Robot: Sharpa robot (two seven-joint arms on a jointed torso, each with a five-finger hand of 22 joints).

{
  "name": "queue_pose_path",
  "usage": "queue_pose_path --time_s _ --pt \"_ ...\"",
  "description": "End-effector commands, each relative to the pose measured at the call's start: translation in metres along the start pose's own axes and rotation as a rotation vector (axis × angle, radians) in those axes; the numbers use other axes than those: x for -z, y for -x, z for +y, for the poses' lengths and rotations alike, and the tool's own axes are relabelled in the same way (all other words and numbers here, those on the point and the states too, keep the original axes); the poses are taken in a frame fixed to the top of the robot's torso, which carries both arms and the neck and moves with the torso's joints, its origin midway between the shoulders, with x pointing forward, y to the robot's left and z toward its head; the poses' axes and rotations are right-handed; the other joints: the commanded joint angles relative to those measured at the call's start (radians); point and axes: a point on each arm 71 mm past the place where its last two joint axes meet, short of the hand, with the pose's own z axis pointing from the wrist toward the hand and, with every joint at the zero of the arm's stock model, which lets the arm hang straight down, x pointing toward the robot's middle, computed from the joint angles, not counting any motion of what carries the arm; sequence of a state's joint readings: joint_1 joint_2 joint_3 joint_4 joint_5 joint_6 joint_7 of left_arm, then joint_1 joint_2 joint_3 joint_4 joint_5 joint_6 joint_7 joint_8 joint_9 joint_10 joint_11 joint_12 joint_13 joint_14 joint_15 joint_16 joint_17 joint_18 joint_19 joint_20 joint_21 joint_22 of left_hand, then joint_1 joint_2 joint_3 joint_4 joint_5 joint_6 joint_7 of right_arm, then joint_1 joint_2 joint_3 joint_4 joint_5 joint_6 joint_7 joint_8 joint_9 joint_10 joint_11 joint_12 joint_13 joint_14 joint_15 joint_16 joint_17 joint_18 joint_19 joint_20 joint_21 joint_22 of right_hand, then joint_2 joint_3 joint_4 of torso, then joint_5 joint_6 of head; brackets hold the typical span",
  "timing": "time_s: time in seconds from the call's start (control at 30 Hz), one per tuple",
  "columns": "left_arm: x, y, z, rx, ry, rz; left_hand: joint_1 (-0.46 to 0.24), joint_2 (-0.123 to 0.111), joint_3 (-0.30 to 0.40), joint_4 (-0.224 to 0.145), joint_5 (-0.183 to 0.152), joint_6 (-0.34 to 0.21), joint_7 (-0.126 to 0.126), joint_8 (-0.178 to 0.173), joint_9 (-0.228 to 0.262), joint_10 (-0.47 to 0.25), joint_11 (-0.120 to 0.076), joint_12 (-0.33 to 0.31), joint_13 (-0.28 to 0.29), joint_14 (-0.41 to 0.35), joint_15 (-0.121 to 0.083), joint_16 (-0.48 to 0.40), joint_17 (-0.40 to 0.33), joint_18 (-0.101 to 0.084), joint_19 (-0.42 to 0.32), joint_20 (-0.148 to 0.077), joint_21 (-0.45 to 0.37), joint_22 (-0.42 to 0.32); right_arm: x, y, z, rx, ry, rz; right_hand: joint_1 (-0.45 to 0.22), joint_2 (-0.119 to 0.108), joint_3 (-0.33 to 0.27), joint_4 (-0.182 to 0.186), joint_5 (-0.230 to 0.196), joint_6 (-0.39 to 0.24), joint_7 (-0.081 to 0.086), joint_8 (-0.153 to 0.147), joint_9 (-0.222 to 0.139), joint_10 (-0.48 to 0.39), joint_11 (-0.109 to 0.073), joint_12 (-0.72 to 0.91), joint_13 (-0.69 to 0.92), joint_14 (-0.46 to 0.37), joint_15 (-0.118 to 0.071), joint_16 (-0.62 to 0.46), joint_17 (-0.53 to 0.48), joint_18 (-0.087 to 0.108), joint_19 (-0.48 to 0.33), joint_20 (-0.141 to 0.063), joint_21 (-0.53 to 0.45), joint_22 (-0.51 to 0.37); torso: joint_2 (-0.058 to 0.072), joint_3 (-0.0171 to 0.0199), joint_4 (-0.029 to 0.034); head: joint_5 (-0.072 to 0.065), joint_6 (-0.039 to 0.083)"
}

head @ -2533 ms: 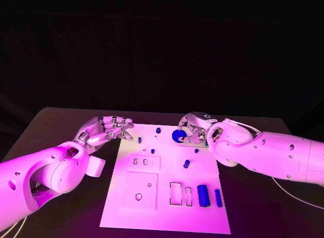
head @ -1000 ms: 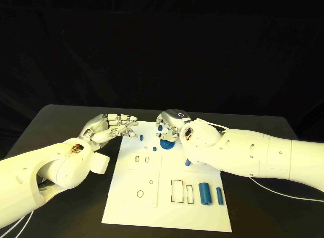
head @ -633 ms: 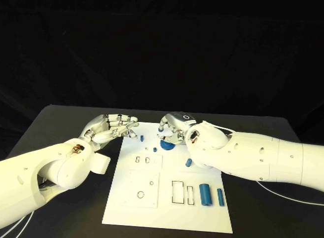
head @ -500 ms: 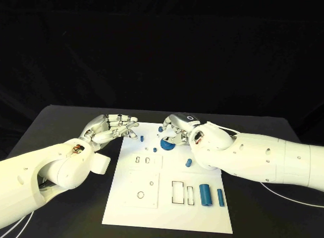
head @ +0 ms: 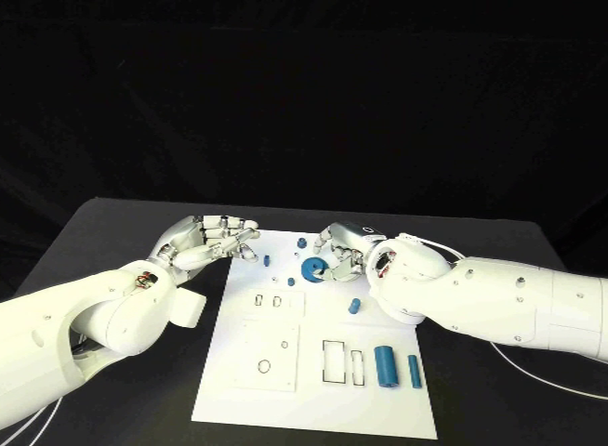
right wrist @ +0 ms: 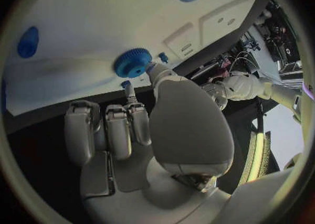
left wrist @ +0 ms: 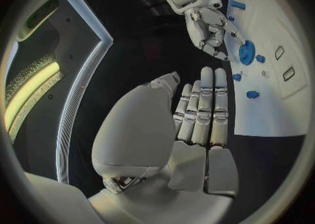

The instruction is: Assemble the parts on the task board

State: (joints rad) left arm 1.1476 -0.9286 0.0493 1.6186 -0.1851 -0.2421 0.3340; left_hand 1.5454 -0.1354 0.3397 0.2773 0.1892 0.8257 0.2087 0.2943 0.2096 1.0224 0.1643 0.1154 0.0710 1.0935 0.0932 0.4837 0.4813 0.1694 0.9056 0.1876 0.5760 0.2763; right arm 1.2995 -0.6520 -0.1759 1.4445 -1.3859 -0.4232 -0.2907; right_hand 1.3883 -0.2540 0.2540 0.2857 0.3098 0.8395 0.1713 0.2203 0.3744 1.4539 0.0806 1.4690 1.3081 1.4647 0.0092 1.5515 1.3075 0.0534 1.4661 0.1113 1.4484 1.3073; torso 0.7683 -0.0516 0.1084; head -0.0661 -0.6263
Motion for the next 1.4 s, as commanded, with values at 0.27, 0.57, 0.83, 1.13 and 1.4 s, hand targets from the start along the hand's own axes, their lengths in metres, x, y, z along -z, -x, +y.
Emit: queue_pose_path --time_s 0.27,0.57,0.83,1.13,1.4 --pt "-0.0007 -0.0028 -0.0011 0.009 -0.005 0.021 -0.010 0.003 0.005 0.000 -0.006 -0.007 0.028 0.002 0.001 0.000 0.004 -0.006 0.001 -0.008 0.001 0.004 0.001 0.009 -0.006 0.002 0.003 0.001 -0.0016 -0.0100 0.0013 -0.060 0.007 0.088 -0.002 0.013 -0.024 -0.002 -0.032 -0.008 0.003 -0.009 0.000 -0.003 0.010 -0.007 0.116 0.094 0.008 0.005 0.210 -0.015 0.009 0.009 -0.005 0.132 0.001 -0.0015 0.0016 -0.003 -0.002" --pt "-0.0006 -0.0024 -0.0010 0.009 -0.005 0.020 -0.010 0.003 0.005 0.000 -0.006 -0.007 0.028 0.002 0.001 0.000 0.004 -0.006 0.001 -0.008 0.001 0.004 0.001 0.009 -0.006 0.002 0.003 0.001 -0.0035 -0.0114 -0.0019 -0.062 -0.006 0.096 0.008 0.028 -0.025 -0.004 -0.028 0.002 0.002 -0.005 0.003 -0.001 0.009 -0.005 0.119 0.094 0.008 0.005 0.211 -0.015 0.009 0.010 -0.005 0.133 0.001 -0.0023 0.0019 -0.003 -0.007" --pt "-0.0005 -0.0018 -0.0009 0.008 -0.004 0.019 -0.012 0.002 0.008 0.000 -0.006 -0.010 0.029 0.002 0.002 -0.001 0.005 -0.008 0.001 -0.010 0.002 0.006 0.004 0.009 -0.009 0.003 0.006 0.003 -0.0045 -0.0112 -0.0019 -0.029 0.000 0.086 0.075 0.058 0.044 -0.039 -0.038 0.031 -0.003 0.004 0.010 0.001 0.003 -0.002 0.125 0.095 0.002 0.006 0.213 -0.015 0.010 0.006 -0.005 0.135 0.000 -0.0016 0.0021 -0.002 -0.007" --pt "-0.0005 -0.0011 -0.0007 0.008 -0.003 0.017 -0.012 0.002 0.008 0.000 -0.006 -0.010 0.029 0.002 0.002 -0.001 0.005 -0.008 0.001 -0.010 0.002 0.006 0.004 0.009 -0.009 0.003 0.006 0.003 -0.0046 -0.0113 0.0006 0.034 0.028 0.067 0.125 0.033 0.203 -0.126 -0.096 0.075 -0.010 0.024 0.015 0.009 -0.001 0.004 0.136 0.098 -0.003 0.011 0.230 -0.017 0.014 0.001 0.001 0.146 0.000 -0.0011 0.0015 -0.002 -0.007" --pt "-0.0006 -0.0008 -0.0004 0.007 -0.001 0.016 -0.012 0.002 0.008 0.000 -0.006 -0.010 0.029 0.002 0.002 -0.001 0.005 -0.008 0.001 -0.010 0.002 0.006 0.004 0.009 -0.009 0.003 0.006 0.003 -0.0026 -0.0104 0.0056 0.039 0.057 0.034 0.098 0.028 0.229 -0.136 -0.098 0.088 -0.012 0.033 0.019 0.013 -0.006 0.007 0.140 0.099 -0.005 0.011 0.232 -0.018 0.016 -0.001 0.003 0.149 0.001 -0.0013 0.0029 -0.001 -0.004"
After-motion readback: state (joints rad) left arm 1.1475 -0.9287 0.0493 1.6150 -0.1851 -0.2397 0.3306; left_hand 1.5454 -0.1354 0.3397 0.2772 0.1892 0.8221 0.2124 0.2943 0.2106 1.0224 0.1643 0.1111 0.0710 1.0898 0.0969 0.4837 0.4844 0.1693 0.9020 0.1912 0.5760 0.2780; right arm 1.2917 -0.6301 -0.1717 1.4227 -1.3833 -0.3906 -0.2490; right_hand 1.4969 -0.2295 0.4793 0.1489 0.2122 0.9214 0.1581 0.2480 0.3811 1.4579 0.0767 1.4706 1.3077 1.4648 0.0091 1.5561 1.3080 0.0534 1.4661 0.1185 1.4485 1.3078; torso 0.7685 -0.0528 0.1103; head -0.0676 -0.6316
